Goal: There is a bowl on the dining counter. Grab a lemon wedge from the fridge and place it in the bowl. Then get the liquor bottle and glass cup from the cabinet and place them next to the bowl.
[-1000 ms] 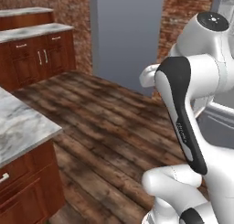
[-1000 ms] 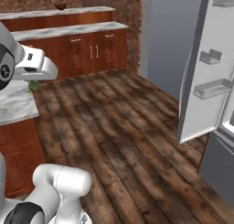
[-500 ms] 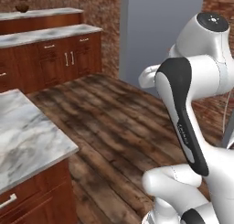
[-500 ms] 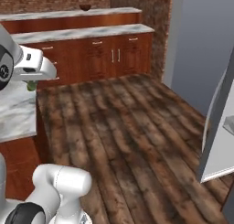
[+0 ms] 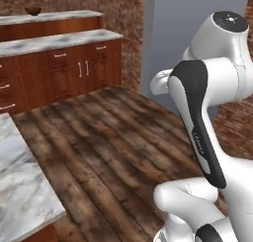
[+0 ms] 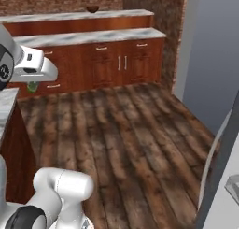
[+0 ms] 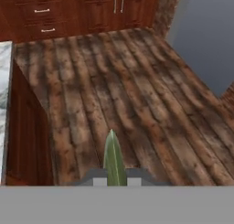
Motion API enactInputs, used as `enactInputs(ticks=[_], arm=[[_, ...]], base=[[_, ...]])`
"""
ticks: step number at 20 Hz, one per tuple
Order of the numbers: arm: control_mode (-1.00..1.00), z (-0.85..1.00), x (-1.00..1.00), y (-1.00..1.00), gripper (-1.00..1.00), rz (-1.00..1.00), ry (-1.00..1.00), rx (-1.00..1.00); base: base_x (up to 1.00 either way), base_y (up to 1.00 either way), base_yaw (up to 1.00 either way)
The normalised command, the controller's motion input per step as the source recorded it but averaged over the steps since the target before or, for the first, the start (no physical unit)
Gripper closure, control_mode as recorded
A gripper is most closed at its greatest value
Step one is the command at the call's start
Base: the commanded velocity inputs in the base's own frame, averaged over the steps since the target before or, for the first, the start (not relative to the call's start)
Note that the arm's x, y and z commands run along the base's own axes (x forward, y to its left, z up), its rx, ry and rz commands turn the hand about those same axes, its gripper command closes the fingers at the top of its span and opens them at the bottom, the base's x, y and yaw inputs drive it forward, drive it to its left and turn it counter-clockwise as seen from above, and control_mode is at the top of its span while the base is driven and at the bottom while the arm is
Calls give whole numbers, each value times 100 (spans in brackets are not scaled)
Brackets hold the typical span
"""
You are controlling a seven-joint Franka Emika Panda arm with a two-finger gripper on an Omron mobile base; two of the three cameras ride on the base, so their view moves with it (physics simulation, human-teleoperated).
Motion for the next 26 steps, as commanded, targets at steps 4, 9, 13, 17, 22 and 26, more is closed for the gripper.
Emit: enactInputs(ticks=[4, 9, 13, 17, 22, 26], arm=[[100, 0, 0, 0, 100, 0, 0, 0], [100, 0, 0, 0, 100, 0, 0, 0], [100, 0, 0, 0, 100, 0, 0, 0], [100, 0, 0, 0, 100, 0, 0, 0], [100, 0, 0, 0, 100, 0, 0, 0], [100, 0, 0, 0, 100, 0, 0, 0]], base=[[100, -10, 17], [100, 1, 15], [100, 10, 21], [100, 7, 24], [100, 0, 28], [100, 0, 36]])
